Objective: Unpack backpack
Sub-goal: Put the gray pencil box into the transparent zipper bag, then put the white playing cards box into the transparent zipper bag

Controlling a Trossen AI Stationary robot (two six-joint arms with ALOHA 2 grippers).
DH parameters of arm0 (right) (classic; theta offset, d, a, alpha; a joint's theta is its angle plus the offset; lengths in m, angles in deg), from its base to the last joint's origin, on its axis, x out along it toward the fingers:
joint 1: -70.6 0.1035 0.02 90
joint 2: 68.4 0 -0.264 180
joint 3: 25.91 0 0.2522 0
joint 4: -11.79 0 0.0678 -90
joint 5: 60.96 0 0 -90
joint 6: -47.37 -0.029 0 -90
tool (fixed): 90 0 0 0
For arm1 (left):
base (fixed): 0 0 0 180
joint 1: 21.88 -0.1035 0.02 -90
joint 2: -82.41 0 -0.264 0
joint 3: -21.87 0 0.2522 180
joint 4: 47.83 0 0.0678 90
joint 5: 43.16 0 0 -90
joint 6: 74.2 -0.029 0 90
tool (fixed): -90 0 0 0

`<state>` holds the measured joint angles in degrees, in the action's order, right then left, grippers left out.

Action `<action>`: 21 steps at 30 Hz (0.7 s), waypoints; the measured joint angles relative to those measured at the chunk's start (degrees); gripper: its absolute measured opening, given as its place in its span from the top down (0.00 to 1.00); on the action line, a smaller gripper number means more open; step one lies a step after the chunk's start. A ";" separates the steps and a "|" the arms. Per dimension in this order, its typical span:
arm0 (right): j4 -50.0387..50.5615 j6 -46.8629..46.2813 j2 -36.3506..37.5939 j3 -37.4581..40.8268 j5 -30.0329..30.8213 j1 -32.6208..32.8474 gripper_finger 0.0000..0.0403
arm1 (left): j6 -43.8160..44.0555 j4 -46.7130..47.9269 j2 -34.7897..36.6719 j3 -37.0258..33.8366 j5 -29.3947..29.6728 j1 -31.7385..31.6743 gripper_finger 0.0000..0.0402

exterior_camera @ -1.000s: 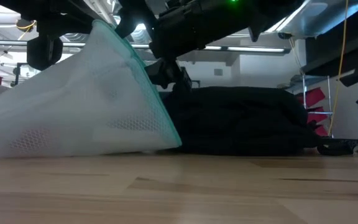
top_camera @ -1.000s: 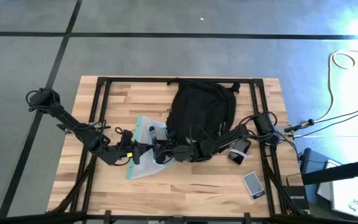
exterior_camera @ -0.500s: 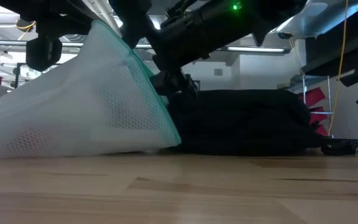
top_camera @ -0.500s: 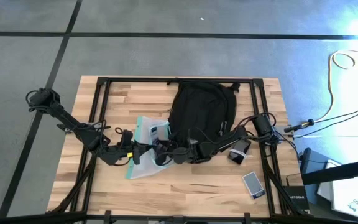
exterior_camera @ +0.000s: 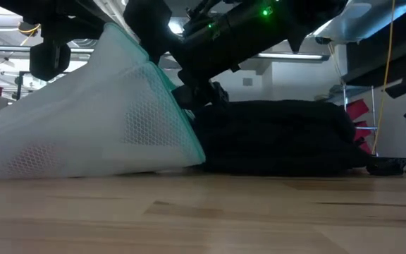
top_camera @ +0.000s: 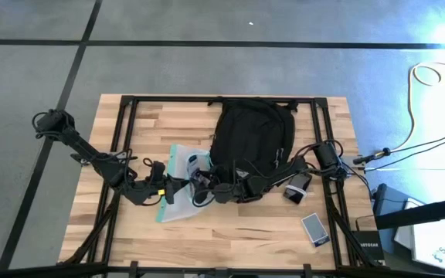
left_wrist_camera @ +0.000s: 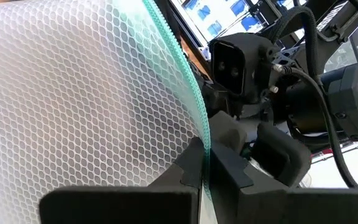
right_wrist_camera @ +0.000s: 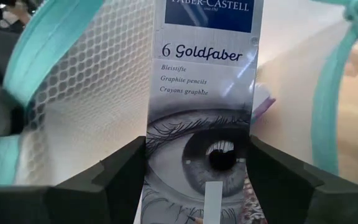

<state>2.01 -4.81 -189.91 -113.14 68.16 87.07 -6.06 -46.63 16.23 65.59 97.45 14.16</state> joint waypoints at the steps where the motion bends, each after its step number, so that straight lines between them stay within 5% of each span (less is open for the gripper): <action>1: -0.01 0.01 0.00 0.00 -0.80 0.00 0.41 | 0.00 0.00 0.00 0.00 0.00 0.00 1.00; 8: -0.27 2.89 0.00 0.02 -3.36 0.00 0.36 | -0.09 0.00 0.00 0.00 0.00 0.00 1.00; 17: -5.49 5.74 0.00 0.04 -2.74 -0.48 0.03 | -0.04 -0.02 0.00 0.00 -0.02 0.00 1.00; 21: -7.66 16.71 0.71 0.09 -9.42 -0.52 0.07 | -0.08 -0.23 0.02 0.00 -0.81 0.11 1.00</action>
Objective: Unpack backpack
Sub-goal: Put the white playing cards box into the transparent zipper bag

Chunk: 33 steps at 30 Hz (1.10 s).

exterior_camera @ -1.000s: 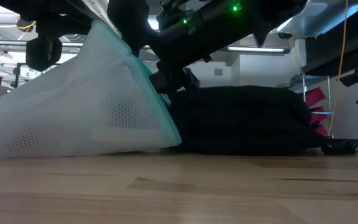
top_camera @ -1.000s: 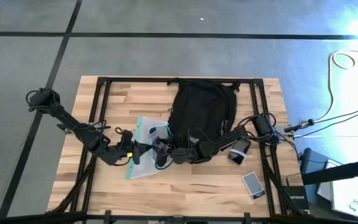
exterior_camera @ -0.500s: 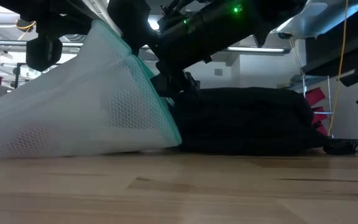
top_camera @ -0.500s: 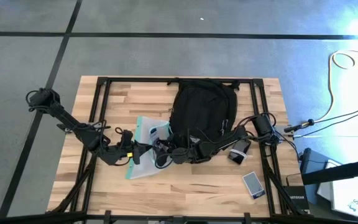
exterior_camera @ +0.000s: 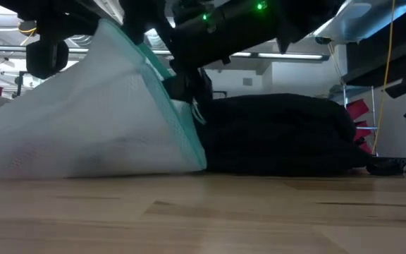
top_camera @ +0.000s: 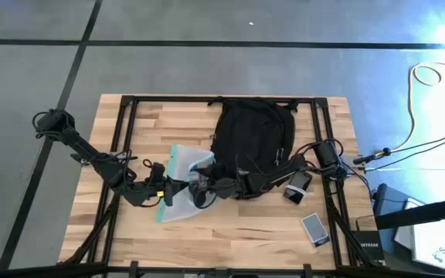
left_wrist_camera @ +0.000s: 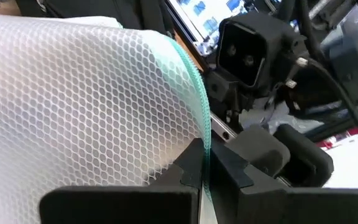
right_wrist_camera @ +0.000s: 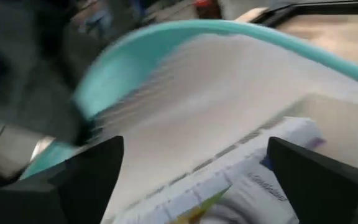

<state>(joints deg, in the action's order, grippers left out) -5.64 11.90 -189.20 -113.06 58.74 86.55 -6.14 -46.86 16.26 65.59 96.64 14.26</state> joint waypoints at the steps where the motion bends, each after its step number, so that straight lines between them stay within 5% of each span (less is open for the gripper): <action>1: 1.06 1.25 0.62 0.00 -1.92 0.00 0.09 | -0.02 -0.03 0.00 0.02 -0.03 -0.04 1.00; 11: 20.09 7.09 3.62 -0.04 -13.38 0.72 0.30 | -0.03 0.34 0.00 0.02 0.43 -0.13 1.00; 24: 26.58 16.61 6.86 -0.04 -10.08 4.55 0.78 | -0.05 0.37 0.00 0.02 0.52 -0.20 1.00; 33: 58.07 2.47 22.06 -0.11 -4.29 11.87 0.92 | 0.07 0.67 0.00 0.02 0.56 -0.20 1.00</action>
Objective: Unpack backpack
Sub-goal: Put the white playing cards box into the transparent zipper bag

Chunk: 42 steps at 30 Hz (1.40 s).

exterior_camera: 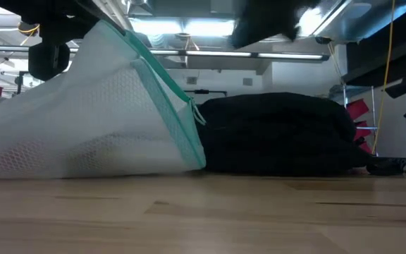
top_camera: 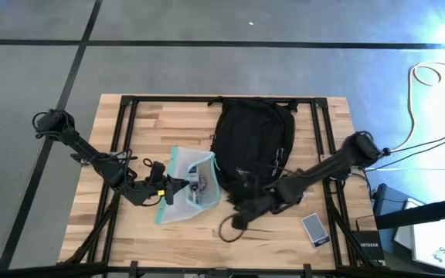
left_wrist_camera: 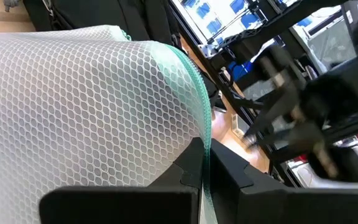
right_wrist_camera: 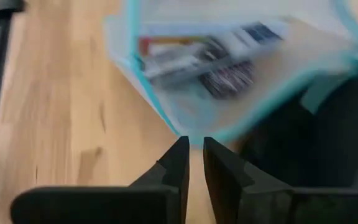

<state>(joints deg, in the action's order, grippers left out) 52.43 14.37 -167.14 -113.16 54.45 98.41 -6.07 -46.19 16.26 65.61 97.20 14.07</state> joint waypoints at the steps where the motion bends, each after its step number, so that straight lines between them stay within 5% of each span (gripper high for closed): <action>1: 3.29 -2.83 1.36 0.00 0.51 0.99 0.92 | 0.17 0.01 0.00 0.00 0.01 0.00 1.00; 7: 14.93 -19.62 2.24 0.00 -2.43 9.39 0.76 | 0.30 0.00 0.00 0.00 0.26 -0.07 1.00; 13: 17.89 -34.36 -1.95 0.00 -14.94 13.91 0.48 | 0.44 -0.04 0.00 0.00 0.44 -0.48 1.00; 17: 29.47 -43.94 -3.36 0.00 -26.13 15.23 0.31 | 0.52 -0.09 0.00 0.00 0.47 -0.48 1.00; 25: 45.46 -52.61 -3.62 0.09 -33.04 17.73 0.04 | 0.38 -0.02 0.00 0.00 -0.08 -0.48 1.00; 37: 42.56 -59.83 -3.38 9.66 -45.49 22.41 0.01 | 0.27 -0.02 0.00 0.00 -0.19 -0.46 1.00; 42: 31.59 -60.72 -2.94 12.65 -42.85 23.68 0.01 | 0.25 -0.02 0.00 0.00 -0.15 -0.46 1.00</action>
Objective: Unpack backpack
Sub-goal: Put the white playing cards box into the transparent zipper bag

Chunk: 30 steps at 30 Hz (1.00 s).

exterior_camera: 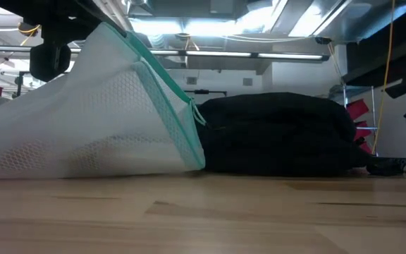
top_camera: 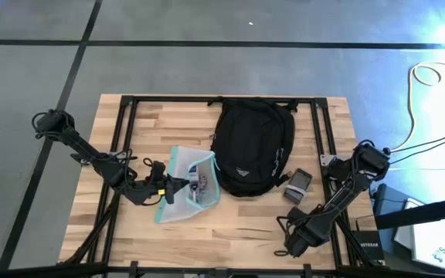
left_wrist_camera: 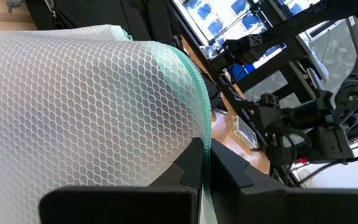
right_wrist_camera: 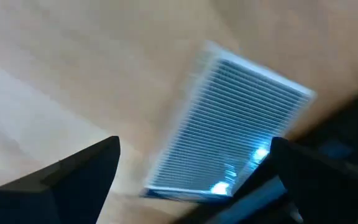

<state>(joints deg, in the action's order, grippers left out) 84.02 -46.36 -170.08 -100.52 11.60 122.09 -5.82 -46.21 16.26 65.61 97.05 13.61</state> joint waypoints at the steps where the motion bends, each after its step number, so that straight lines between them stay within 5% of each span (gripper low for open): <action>1: -1.14 -0.22 0.12 0.32 0.81 0.05 0.01 | 0.00 0.00 0.00 0.00 0.00 0.00 1.00; 20: -11.36 -21.26 8.63 11.92 6.49 9.16 0.01 | 0.13 0.35 0.00 -0.02 0.05 -0.02 1.00; 30: -12.09 -22.33 8.23 12.18 7.08 9.15 0.01 | 0.17 0.83 0.00 -0.02 0.00 0.00 1.00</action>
<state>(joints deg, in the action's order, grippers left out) 71.93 -68.69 -161.85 -88.34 18.67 131.24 -5.64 -45.38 16.26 65.59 97.06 13.61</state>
